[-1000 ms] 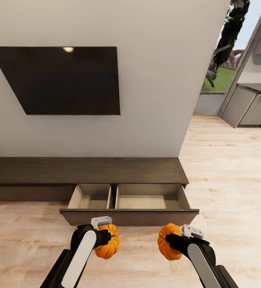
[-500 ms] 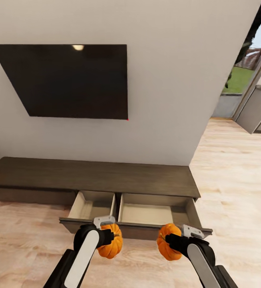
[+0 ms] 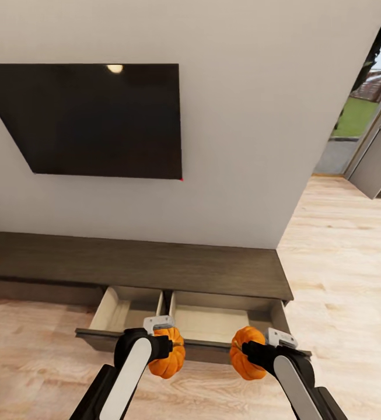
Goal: Place each of the two pumpkins and all three candles from the living room inside a cabinet in the living room (use any cabinet), then make sure every cabinet is closed, and position the cauldron so it is next to a table in the living room.
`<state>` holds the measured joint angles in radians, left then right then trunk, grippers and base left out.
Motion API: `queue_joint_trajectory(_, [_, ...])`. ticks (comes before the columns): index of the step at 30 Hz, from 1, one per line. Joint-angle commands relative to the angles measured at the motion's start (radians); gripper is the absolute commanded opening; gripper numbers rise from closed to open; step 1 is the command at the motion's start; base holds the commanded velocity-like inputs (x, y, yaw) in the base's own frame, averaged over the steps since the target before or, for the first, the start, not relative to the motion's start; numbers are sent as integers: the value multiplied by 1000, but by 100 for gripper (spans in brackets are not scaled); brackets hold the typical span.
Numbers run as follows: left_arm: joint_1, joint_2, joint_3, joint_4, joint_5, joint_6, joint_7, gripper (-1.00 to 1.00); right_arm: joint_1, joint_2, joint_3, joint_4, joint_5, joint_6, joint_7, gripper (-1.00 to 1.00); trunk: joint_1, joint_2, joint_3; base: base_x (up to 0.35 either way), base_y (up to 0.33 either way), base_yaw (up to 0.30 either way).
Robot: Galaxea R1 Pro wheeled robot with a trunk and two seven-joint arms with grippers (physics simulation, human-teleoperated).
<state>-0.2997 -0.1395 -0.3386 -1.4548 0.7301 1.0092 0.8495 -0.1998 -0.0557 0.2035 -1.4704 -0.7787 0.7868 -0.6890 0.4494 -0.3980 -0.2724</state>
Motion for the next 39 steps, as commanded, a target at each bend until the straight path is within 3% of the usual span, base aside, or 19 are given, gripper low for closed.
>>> queue_joint_trajectory(1, [-1, 0, -1, -1, 8, 3, 13, -100, -1, -1, 2, -1, -8, 2, -12, -100, 1, -2, -2, 67, -6, -94])
queue_joint_trajectory(30, [-1, 0, -2, -1, 9, 3, 13, -100, -1, -1, 4, -1, -9, 2, -12, -100, 1, -2, -2, 224, -114, -11])
queue_joint_trajectory(39, [-1, -2, -3, -1, 11, 3, 13, -100, -1, -1, 4, -1, -10, 1, -12, -100, 1, -2, -2, 48, -106, 24])
